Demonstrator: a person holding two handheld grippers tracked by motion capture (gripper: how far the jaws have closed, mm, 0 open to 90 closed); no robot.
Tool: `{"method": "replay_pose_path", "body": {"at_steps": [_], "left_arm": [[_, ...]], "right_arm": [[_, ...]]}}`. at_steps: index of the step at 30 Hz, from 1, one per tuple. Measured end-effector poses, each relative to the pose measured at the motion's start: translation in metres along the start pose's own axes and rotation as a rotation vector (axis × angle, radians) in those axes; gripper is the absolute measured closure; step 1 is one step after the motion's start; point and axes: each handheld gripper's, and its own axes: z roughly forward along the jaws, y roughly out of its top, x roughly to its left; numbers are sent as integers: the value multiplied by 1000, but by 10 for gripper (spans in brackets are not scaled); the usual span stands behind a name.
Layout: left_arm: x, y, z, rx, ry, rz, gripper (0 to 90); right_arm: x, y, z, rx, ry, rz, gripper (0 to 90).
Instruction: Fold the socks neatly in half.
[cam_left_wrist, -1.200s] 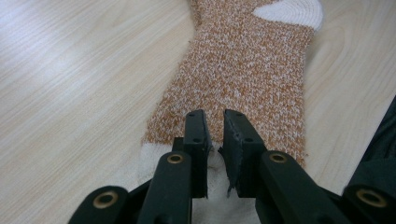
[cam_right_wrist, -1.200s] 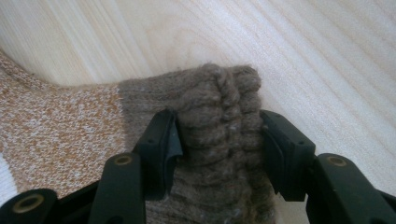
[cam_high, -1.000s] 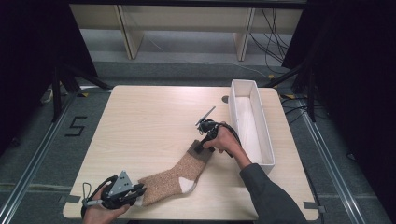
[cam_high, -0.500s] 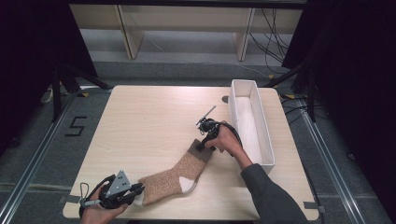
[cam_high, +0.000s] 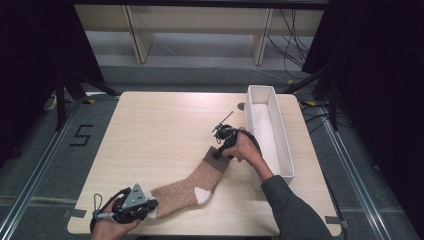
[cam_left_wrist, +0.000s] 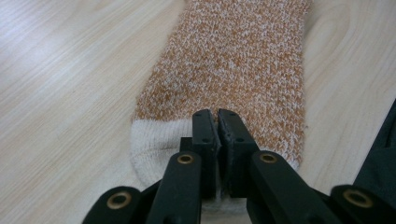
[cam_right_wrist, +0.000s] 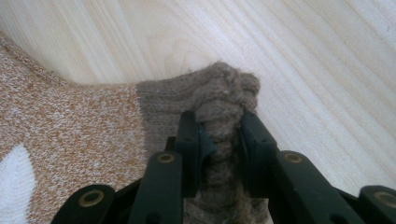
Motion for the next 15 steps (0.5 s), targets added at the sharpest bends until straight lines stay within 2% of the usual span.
{"method": "replay_pose_path", "body": {"at_steps": [1,3,6,7,8,9,15], "left_arm": [[0,1,0,8,1,21,876],[-6,2,2,7,-14,10,893],[-11,5,4,12,-27,31,895],[-14,6,5,1,-40,24,895],[-16,6,6,2,-43,22,895],[-16,7,7,4,-43,37,895],[-21,10,9,5,-51,45,895]], "right_arm": [[0,0,0,-2,-4,-4,726],[0,0,-1,-7,-4,-2,727],[0,3,-6,-17,-9,-10,727],[0,3,-6,-17,-9,-10,727],[0,3,-8,-28,-6,-6,727],[1,4,-11,-37,-4,11,727],[0,2,-21,-81,8,-1,727]]}}
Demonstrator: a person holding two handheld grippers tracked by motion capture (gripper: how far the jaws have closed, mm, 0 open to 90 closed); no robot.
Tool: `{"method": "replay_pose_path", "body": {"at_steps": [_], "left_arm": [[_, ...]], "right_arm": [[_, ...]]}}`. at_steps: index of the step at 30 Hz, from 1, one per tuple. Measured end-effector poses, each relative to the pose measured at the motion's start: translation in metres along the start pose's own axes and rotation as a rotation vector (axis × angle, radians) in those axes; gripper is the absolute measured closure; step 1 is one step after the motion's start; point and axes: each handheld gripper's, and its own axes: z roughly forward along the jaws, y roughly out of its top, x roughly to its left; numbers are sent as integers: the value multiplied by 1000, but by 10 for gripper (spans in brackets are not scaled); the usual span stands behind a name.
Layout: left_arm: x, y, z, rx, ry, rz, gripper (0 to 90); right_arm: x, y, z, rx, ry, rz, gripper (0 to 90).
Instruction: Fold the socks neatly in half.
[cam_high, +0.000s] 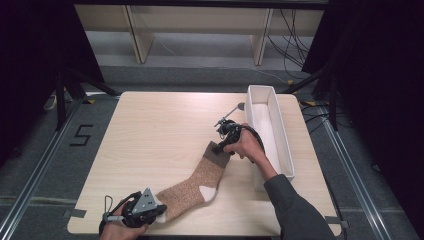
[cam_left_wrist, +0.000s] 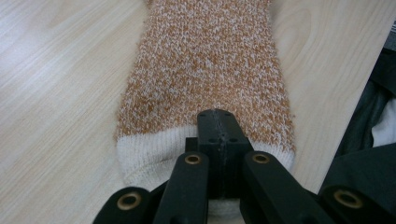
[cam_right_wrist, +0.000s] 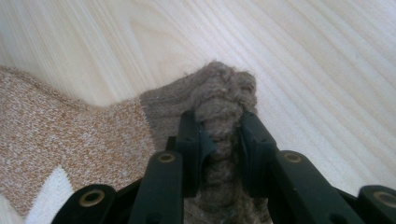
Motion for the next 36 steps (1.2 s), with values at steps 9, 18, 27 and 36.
{"method": "replay_pose_path", "body": {"at_steps": [9,18,27,36], "left_arm": [[-9,10,9,1,-17,29,895],[-19,24,22,-7,-11,51,895],[-26,39,35,-7,-25,75,899],[-29,50,46,-23,-43,74,899]], "right_arm": [[11,2,-19,-56,-2,-31,728],[54,13,-40,-70,-83,-141,729],[81,26,-47,-78,-130,-221,729],[90,28,-47,-86,-126,-232,729]]}}
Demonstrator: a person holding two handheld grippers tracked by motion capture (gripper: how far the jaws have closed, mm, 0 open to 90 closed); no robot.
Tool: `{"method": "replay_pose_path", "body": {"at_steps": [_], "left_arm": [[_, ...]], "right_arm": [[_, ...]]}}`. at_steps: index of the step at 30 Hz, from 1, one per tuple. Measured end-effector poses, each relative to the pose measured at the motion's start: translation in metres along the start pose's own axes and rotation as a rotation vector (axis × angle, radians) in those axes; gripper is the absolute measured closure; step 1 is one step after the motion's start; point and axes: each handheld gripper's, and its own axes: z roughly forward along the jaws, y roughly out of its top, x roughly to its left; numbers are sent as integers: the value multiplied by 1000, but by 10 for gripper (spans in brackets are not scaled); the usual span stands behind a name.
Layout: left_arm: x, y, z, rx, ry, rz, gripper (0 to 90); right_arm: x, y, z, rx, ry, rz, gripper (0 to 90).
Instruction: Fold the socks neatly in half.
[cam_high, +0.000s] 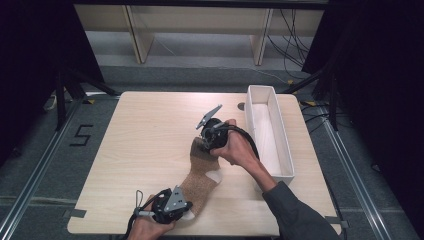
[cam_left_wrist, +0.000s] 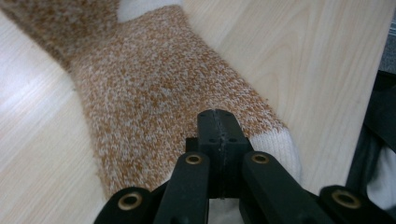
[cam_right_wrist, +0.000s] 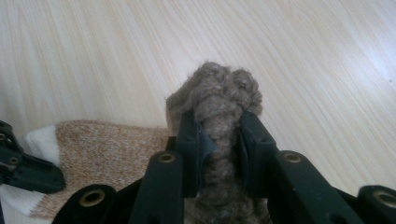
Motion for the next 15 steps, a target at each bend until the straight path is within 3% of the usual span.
{"method": "replay_pose_path", "body": {"at_steps": [5,9,12,15], "left_arm": [[0,6,1,-10,4,9,899],[-1,7,-19,-58,10,-6,898],[-2,-2,-38,-56,9,3,898],[-5,-18,-41,-45,6,-25,898]], "right_arm": [[12,0,-4,-17,-17,-40,728],[19,-1,-4,-17,-38,-55,728],[16,-1,-3,-10,-50,-54,728],[14,-1,-1,-11,-53,-61,728]]}}
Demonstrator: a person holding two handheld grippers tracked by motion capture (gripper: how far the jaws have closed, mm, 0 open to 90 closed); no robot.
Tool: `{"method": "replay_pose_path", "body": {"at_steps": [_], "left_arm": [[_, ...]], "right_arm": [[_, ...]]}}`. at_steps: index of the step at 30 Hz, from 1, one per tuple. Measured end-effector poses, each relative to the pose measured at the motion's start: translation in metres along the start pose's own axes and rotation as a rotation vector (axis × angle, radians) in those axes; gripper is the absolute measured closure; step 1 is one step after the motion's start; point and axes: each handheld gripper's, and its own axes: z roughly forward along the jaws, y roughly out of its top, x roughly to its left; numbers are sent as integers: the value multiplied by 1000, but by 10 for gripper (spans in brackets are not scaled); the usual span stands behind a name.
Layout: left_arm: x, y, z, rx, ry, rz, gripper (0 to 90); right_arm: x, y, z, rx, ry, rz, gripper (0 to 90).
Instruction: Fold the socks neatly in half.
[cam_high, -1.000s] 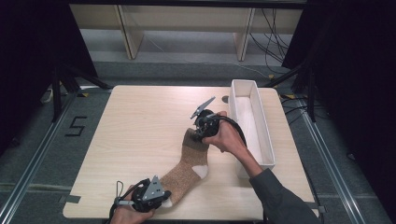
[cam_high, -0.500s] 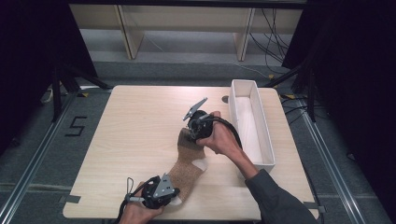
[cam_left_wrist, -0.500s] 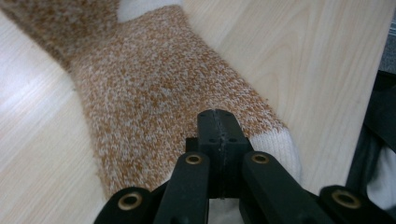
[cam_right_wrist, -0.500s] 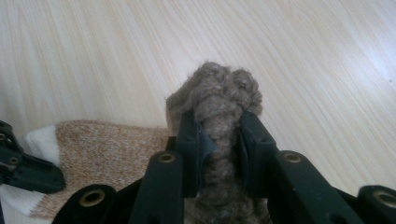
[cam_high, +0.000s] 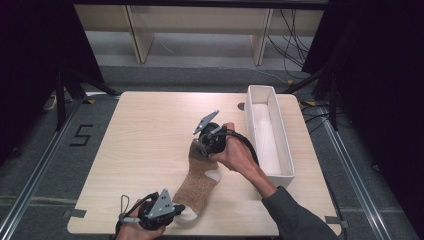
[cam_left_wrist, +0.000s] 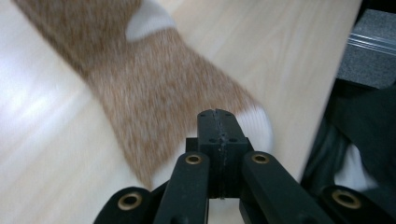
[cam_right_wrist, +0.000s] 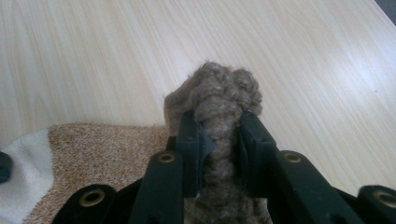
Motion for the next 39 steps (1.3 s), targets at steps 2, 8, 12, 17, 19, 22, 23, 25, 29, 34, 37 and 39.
{"method": "replay_pose_path", "body": {"at_steps": [2,8,12,17,19,22,23,25,29,34,37,39], "left_arm": [[2,-5,8,15,-4,-15,898],[6,-2,28,40,2,-10,899],[4,0,31,52,18,3,899],[3,0,30,48,23,14,899],[2,-1,31,46,18,-11,899],[3,-1,30,47,22,-1,899],[3,-1,30,42,22,-1,898],[3,-2,30,32,18,-24,898],[7,-4,19,-27,-3,-56,855],[3,-16,-17,-66,28,-78,847],[4,-26,-21,-74,34,-122,851],[7,-26,-22,-59,43,-124,850]], "right_arm": [[1,3,3,10,-3,5,728],[15,6,1,-2,25,-19,728],[29,1,-3,-37,47,-32,728],[51,-12,-1,-68,56,-68,728],[63,-19,3,-56,53,-90,728],[75,-28,7,-62,59,-95,727],[77,-29,7,-68,60,-105,727],[83,-32,8,-61,63,-109,725],[87,-37,13,-54,72,-106,724],[91,-45,22,-36,72,-117,713],[98,-46,26,-29,70,-129,698],[106,-45,28,-24,61,-146,693]]}}
